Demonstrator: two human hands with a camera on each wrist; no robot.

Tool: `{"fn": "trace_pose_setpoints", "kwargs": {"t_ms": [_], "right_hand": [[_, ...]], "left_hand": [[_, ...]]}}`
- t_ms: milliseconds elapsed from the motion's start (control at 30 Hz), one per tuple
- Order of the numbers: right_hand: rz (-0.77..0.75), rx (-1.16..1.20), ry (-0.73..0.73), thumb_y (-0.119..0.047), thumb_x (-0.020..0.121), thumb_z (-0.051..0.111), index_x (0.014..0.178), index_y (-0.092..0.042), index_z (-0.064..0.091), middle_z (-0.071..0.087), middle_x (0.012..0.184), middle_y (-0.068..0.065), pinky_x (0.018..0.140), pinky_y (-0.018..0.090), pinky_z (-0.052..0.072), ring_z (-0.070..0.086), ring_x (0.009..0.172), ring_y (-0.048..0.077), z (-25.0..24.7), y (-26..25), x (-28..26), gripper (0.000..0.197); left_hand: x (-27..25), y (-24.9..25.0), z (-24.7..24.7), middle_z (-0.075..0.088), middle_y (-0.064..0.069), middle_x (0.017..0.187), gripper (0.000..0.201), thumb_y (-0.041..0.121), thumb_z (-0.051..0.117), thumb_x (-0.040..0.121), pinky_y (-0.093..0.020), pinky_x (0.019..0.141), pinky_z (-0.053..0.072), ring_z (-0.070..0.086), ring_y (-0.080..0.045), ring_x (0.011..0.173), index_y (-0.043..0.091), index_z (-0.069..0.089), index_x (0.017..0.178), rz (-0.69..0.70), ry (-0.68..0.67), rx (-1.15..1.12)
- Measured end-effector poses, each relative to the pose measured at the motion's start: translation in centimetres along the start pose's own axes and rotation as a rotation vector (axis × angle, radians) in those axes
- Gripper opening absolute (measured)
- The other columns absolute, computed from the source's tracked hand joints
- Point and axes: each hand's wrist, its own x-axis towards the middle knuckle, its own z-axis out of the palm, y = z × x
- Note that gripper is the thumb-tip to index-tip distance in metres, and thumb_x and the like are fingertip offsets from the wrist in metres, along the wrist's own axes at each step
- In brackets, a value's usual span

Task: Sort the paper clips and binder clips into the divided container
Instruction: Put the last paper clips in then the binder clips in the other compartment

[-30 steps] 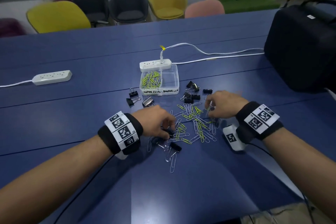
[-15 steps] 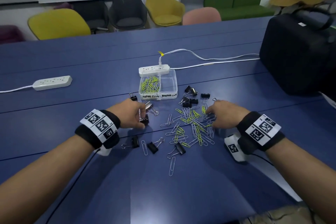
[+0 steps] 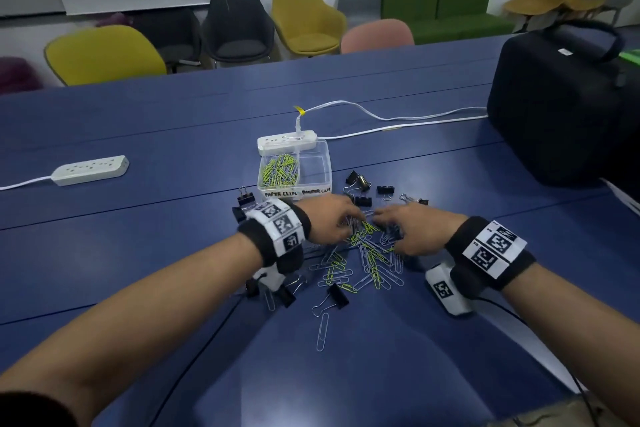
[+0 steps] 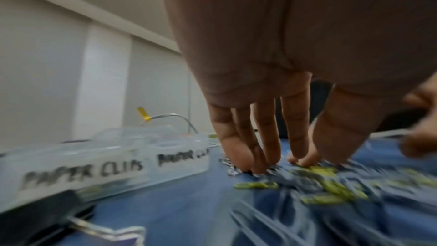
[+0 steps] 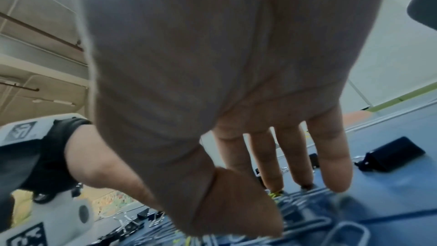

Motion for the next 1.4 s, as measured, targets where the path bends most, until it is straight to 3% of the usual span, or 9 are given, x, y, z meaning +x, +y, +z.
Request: {"fn": "trace_pose_setpoints", "kwargs": {"t_ms": [100,200,367,600,833,1000,1200,1300,1400], "right_hand": [[-0.072,0.069,0.048,-0.021,0.076,0.06,0.133,-0.029,0.054,0.056,0.133,-0.008,0.099,0.03,0.045,0.056,0.114,0.013,0.7,0.1,-0.8,0.057],[-0.107,0.112,0.128,-0.019,0.079,0.063,0.124,-0.031,0.06,0.06,0.112,-0.012,0.075,0.011,0.039,0.052,0.078,-0.006,0.8,0.6,-1.7,0.047],[-0.098,0.058,0.121,-0.023,0.081,0.071,0.132,-0.032,0.058,0.059,0.128,-0.007,0.1,0.025,0.042,0.055,0.115,0.013,0.8,1.5,-1.3,0.053],[-0.034,0.082,0.121,-0.017,0.082,0.072,0.105,-0.023,0.075,0.073,0.096,-0.003,0.077,0.025,0.052,0.064,0.081,0.011,0.4,0.5,0.0,0.023],[-0.006,-0.022,0.147,-0.011,0.077,0.056,0.066,-0.021,0.062,0.061,0.068,-0.002,0.059,0.025,0.043,0.053,0.067,0.018,0.4,-0.3,0.3,0.016],[0.004,0.057,0.151,-0.017,0.073,0.061,0.079,-0.016,0.068,0.067,0.073,-0.001,0.067,0.032,0.057,0.063,0.072,0.02,0.2,0.3,0.7,0.009],[-0.006,0.298,0.207,-0.016,0.074,0.071,0.081,-0.023,0.073,0.069,0.069,-0.01,0.067,0.019,0.052,0.063,0.064,0.002,-0.7,1.4,0.8,0.01],[0.036,0.539,0.24,-0.012,0.077,0.073,0.081,-0.017,0.074,0.072,0.066,0.0,0.059,0.019,0.053,0.062,0.054,0.007,-1.8,1.9,1.2,0.006],[0.058,0.644,0.239,-0.015,0.081,0.073,0.083,-0.015,0.073,0.074,0.069,0.003,0.048,0.02,0.048,0.065,0.055,0.009,-2.8,2.0,1.7,0.002]], "left_hand": [[0.2,0.7,1.4,0.053,-0.004,0.13,0.042,0.029,0.051,0.093,-0.044,0.099,0.045,0.047,-0.023,0.123,0.027,0.052,0.136,0.03,-0.03,0.062],[-0.6,0.3,1.5,0.057,0.0,0.119,0.038,0.035,0.055,0.09,-0.042,0.092,0.049,0.053,-0.02,0.113,0.031,0.058,0.128,0.044,-0.03,0.032],[-1.3,-0.4,0.9,0.055,0.001,0.117,0.04,0.034,0.064,0.085,-0.033,0.085,0.049,0.058,-0.015,0.102,0.028,0.06,0.124,0.033,0.019,-0.018],[-0.6,-0.4,1.2,0.049,0.0,0.132,0.067,0.052,0.07,0.078,-0.036,0.098,0.045,0.049,-0.019,0.12,0.032,0.047,0.138,0.021,-0.077,0.024],[-0.5,-0.2,1.5,0.068,0.002,0.104,0.035,0.041,0.075,0.077,-0.036,0.082,0.052,0.062,-0.018,0.095,0.023,0.07,0.106,0.028,0.014,-0.015],[-0.8,-0.4,1.6,0.07,0.008,0.092,0.024,0.048,0.069,0.081,-0.035,0.074,0.053,0.064,-0.016,0.085,0.028,0.07,0.094,0.037,0.074,0.062],[-0.9,-0.9,1.3,0.073,0.008,0.09,0.024,0.046,0.066,0.085,-0.034,0.075,0.055,0.066,-0.013,0.084,0.027,0.071,0.099,0.055,0.084,0.037],[-1.0,-1.4,1.4,0.074,0.009,0.095,0.037,0.051,0.07,0.079,-0.029,0.077,0.056,0.068,-0.009,0.086,0.026,0.071,0.105,0.036,0.066,-0.051],[-1.1,-1.7,1.3,0.073,0.008,0.101,0.037,0.039,0.075,0.079,-0.028,0.08,0.055,0.067,-0.009,0.09,0.026,0.069,0.113,0.027,0.012,-0.033]]}}
